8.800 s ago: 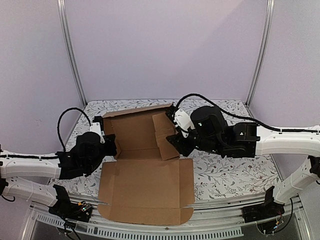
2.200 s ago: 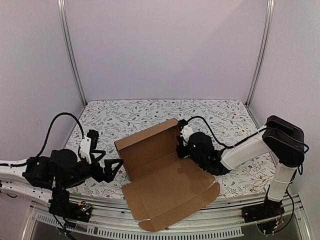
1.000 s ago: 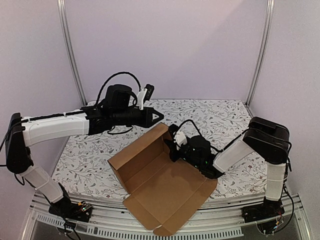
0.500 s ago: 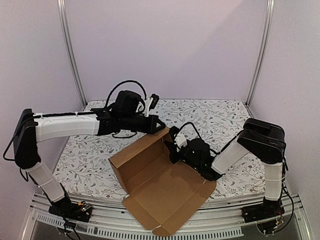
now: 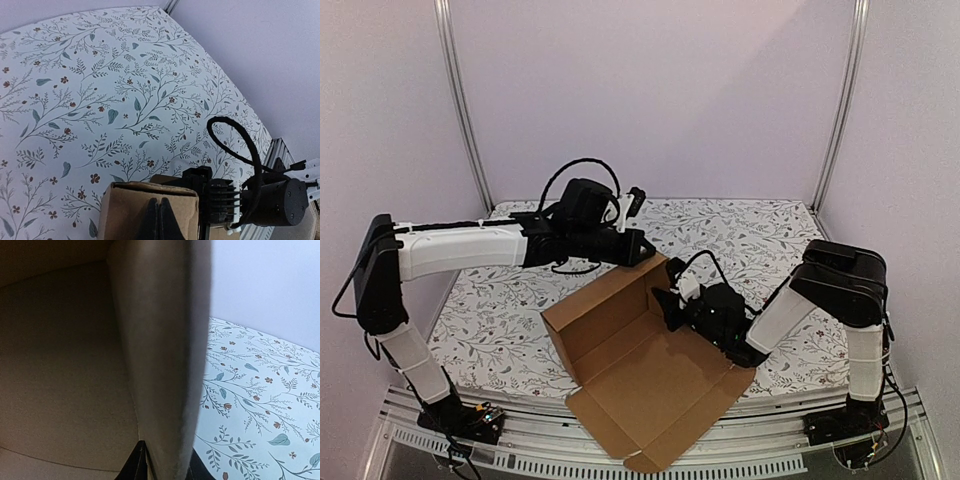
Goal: Fold the paper box
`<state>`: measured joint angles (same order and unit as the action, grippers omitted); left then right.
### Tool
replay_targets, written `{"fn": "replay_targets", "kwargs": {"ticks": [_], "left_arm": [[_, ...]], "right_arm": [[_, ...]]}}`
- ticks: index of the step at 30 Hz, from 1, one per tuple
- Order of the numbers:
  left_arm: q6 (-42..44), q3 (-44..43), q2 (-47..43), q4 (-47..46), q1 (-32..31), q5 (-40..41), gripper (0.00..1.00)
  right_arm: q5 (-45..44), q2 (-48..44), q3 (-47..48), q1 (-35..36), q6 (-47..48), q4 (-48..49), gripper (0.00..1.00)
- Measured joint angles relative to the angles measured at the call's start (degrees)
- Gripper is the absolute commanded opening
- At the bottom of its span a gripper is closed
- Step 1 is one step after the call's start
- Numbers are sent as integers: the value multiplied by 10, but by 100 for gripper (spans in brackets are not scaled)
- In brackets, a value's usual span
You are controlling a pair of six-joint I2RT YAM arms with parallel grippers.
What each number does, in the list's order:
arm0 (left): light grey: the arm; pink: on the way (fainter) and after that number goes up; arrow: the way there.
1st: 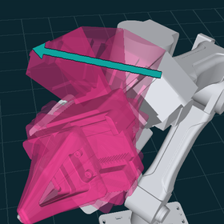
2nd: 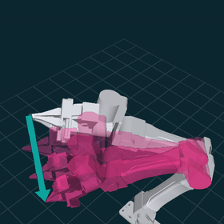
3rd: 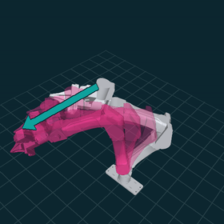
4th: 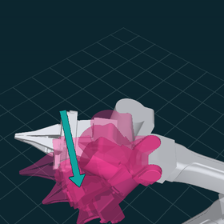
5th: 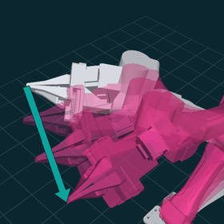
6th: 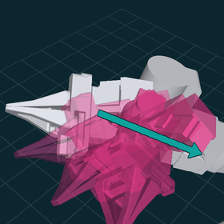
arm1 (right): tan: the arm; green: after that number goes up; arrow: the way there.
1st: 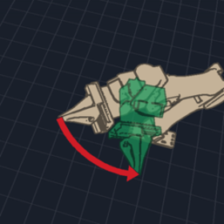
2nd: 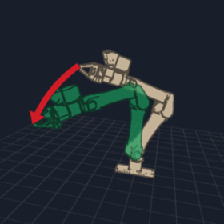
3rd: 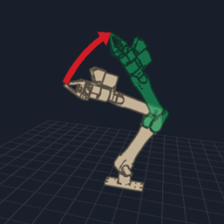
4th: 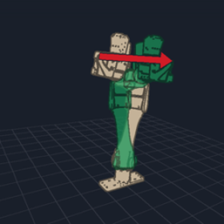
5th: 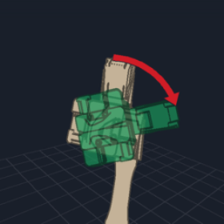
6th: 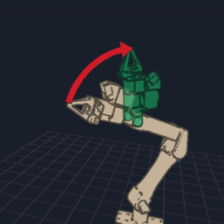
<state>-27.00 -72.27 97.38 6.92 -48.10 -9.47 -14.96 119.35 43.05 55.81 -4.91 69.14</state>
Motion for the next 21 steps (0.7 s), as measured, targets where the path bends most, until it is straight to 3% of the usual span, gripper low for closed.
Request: {"fn": "replay_targets", "kwargs": {"ticks": [4,13,19,21], "left_arm": [[2,-7,3,8,-3,5,0],[4,-11,3,17,-20,25,0],[4,-16,6,22,-29,36,0],[4,-20,10,24,-31,38,0]], "right_arm": [[-5,0,-7,0,1,6,16],[-33,0,-13,0,0,38,19],[-41,6,-18,0,-2,66,0],[-45,9,-19,0,-2,73,0]]}}
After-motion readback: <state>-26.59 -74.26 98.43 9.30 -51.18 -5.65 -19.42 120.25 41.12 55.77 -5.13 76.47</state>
